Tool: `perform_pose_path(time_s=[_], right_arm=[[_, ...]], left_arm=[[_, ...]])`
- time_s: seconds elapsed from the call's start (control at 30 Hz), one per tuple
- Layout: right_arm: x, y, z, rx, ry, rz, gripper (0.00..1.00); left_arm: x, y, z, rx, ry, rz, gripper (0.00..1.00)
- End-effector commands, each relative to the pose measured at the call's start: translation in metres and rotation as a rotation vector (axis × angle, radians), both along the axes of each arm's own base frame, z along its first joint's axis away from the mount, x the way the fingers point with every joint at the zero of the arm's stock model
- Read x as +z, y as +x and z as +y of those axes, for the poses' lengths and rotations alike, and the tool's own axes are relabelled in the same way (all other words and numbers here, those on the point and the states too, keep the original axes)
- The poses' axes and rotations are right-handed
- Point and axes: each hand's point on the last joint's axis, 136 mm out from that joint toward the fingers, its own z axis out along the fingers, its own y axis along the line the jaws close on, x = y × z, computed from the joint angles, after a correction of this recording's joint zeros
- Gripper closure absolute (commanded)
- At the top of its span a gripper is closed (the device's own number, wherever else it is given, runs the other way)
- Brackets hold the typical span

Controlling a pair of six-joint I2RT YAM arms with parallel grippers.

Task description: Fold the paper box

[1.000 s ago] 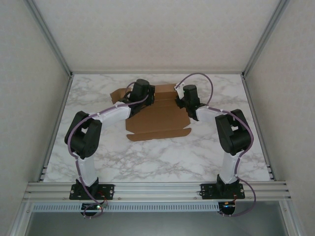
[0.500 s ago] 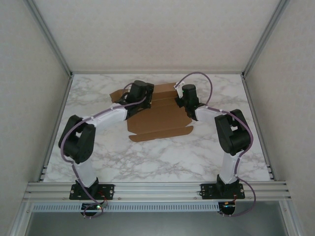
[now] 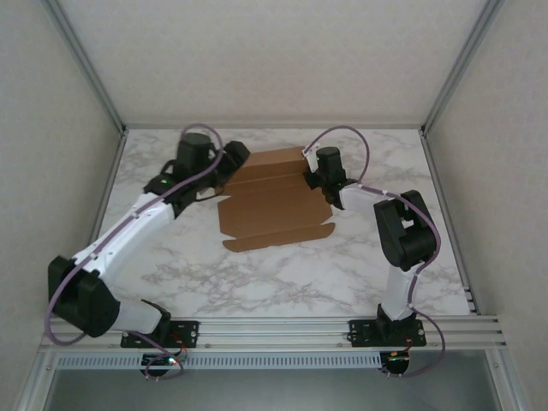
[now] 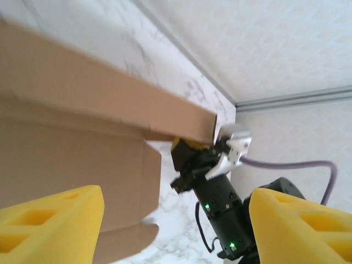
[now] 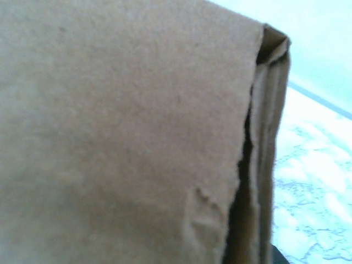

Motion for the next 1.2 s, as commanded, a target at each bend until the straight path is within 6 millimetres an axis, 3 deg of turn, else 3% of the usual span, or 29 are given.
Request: perform_pose_path(time_s=[0.0, 0.13, 0.4, 0.73, 1.0, 1.17], right_arm=[[0.014, -0.015, 0.012, 0.057, 0.061, 0.029, 0.99], [0.02, -0.026, 0.02, 0.096, 0.109, 0.043, 0.99], [0.015, -0.046, 0.038, 0.158, 0.069, 0.092, 0.98], [-0.018, -0.056, 0.034, 0.018, -0.011, 0.133, 1.0], [-0.026, -0.059, 0.035, 0.013, -0.012, 0.138, 1.0], [-0.026, -0.059, 0.036, 0.015, -0.004, 0.142, 1.0]], left_arm=[[-0.018, -0.001, 0.048, -0.006, 0.128, 0.02, 0.3], [-0.033, -0.003, 0.078, 0.019, 0.142, 0.062, 0.29], [-0.053, -0.03, 0.074, 0.0, 0.052, 0.1, 0.29], [-0.02, -0.06, 0.088, 0.051, 0.081, 0.002, 0.29], [-0.067, -0.063, 0.072, -0.027, 0.024, 0.068, 0.28], [-0.085, -0.06, 0.073, -0.024, 0.031, 0.092, 0.29]])
